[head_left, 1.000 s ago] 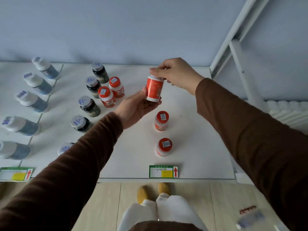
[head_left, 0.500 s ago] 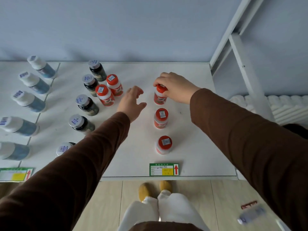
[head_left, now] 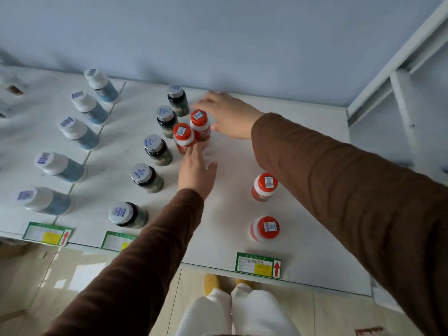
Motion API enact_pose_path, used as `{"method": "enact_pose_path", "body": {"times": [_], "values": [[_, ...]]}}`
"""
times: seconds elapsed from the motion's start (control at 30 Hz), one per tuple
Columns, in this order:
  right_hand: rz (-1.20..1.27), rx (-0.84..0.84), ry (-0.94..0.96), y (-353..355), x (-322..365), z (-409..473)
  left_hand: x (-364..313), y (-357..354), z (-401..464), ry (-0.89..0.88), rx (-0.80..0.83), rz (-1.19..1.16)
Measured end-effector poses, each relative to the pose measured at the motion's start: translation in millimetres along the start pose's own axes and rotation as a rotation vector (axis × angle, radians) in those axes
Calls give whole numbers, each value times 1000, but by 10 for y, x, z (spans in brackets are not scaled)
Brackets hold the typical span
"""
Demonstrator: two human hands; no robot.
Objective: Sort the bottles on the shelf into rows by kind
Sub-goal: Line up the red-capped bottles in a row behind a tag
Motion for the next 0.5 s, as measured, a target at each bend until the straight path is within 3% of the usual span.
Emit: {"method": "enact_pose_path", "body": {"times": [0.1, 0.3, 0.4, 0.5], "values": [[-53, 95, 44, -131, 30, 263, 50, -22, 50, 33, -10, -27], [-68, 91, 45, -123, -122, 170, 101, -154, 148, 95, -4, -62], [108, 100, -45, -131, -231, 3, 46, -188, 180, 143, -25, -251], [265, 58, -142, -58, -315, -115, -36, -219, 158, 169, 70, -502]]}}
Point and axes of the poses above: each hand's wrist, its own z-axis towards the middle knuckle, its own y-axis out of the back of the hand, x = y × z, the point moved 7 cm from there along z, towards the middle knuckle, and after that the axes turned 10 degrees about y, right-handed, at the moved point
